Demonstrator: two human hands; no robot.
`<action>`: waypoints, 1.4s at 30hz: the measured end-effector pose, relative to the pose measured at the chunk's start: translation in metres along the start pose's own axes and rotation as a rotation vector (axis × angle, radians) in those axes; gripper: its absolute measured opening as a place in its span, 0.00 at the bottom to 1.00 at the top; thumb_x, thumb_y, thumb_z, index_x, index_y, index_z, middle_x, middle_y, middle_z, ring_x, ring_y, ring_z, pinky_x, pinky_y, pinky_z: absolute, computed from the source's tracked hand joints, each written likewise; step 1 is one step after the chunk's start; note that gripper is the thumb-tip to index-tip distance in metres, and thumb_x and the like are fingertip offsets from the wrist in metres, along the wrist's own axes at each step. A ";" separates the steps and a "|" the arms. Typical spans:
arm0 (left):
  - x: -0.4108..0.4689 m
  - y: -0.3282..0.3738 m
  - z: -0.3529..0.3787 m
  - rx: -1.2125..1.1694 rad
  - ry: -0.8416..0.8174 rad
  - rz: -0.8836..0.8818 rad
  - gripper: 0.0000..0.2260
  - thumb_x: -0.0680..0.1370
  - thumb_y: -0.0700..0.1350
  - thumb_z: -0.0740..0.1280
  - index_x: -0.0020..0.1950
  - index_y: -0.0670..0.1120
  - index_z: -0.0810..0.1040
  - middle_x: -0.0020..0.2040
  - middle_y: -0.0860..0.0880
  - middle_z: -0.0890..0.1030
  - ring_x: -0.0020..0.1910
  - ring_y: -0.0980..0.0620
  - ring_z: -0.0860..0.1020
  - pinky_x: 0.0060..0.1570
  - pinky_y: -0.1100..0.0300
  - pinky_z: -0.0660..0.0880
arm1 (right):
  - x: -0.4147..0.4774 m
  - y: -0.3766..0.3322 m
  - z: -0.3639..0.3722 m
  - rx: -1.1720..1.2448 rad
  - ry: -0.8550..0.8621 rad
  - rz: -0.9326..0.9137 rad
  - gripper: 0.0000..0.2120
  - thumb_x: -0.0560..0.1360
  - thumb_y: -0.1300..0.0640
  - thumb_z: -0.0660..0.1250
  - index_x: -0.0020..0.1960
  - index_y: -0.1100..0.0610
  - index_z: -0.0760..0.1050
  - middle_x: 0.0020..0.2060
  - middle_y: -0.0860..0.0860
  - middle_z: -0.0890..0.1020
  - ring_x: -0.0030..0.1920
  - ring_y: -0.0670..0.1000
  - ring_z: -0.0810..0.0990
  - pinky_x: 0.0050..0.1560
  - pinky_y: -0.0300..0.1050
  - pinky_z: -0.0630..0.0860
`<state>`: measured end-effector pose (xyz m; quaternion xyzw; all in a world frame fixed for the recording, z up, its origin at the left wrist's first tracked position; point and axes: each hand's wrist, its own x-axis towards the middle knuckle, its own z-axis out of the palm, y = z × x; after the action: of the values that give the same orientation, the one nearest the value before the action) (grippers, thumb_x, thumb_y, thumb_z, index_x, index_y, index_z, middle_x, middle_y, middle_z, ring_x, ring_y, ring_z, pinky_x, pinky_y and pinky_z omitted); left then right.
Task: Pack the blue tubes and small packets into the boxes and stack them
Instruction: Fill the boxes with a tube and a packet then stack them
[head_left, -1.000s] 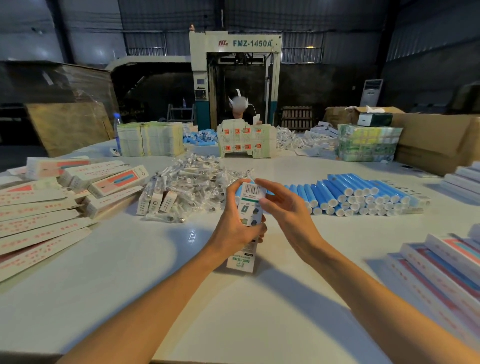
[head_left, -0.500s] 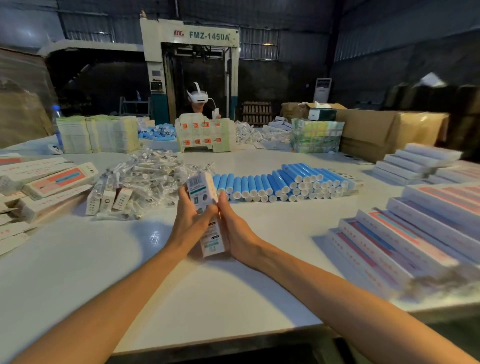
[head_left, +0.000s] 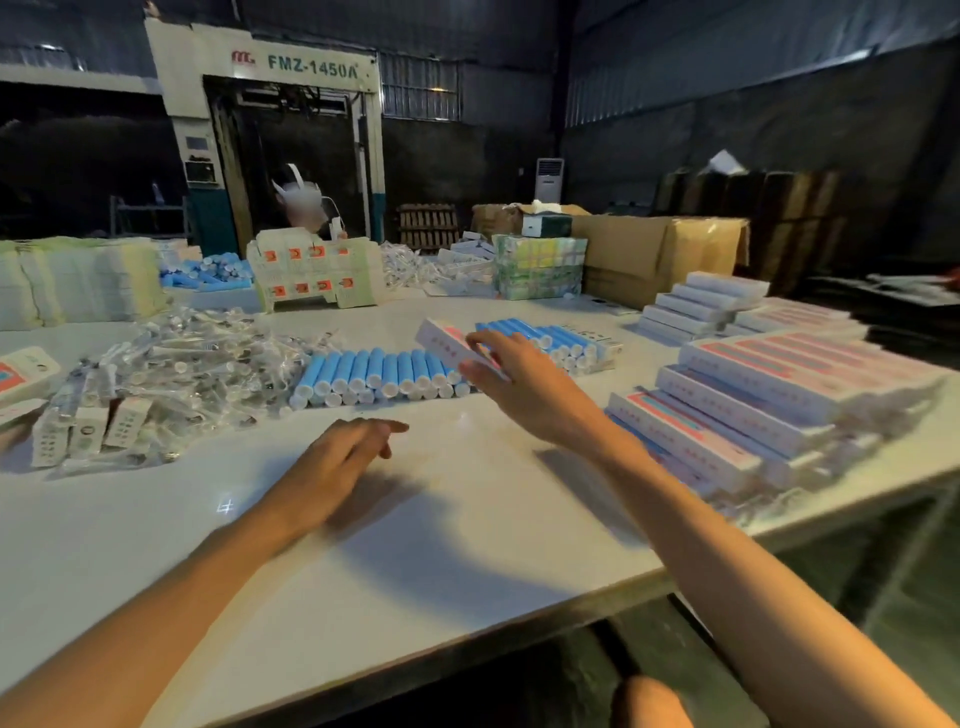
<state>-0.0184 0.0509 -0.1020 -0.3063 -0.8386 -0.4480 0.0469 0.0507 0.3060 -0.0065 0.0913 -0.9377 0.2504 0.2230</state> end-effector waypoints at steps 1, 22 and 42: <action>-0.001 0.000 0.000 0.028 -0.018 0.015 0.19 0.85 0.58 0.55 0.65 0.58 0.83 0.52 0.62 0.81 0.61 0.58 0.76 0.66 0.58 0.71 | -0.005 0.012 -0.014 -0.105 0.032 0.047 0.19 0.85 0.45 0.60 0.73 0.49 0.70 0.60 0.54 0.76 0.58 0.55 0.76 0.49 0.49 0.71; 0.004 -0.015 -0.003 0.258 -0.070 0.147 0.08 0.85 0.52 0.67 0.60 0.62 0.84 0.59 0.68 0.81 0.57 0.61 0.78 0.53 0.63 0.73 | -0.079 0.092 -0.084 -0.863 0.094 0.246 0.21 0.83 0.41 0.62 0.70 0.53 0.72 0.66 0.54 0.76 0.65 0.56 0.72 0.64 0.55 0.72; 0.004 -0.012 -0.033 0.522 0.450 -0.264 0.09 0.83 0.48 0.62 0.47 0.51 0.81 0.43 0.49 0.86 0.44 0.41 0.82 0.44 0.47 0.78 | 0.075 -0.039 0.196 0.522 0.072 0.089 0.10 0.84 0.54 0.64 0.44 0.54 0.76 0.35 0.47 0.78 0.38 0.52 0.76 0.40 0.51 0.71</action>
<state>-0.0345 0.0216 -0.0894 -0.0671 -0.9256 -0.2773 0.2487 -0.0777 0.1684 -0.1069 0.0953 -0.8358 0.4965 0.2139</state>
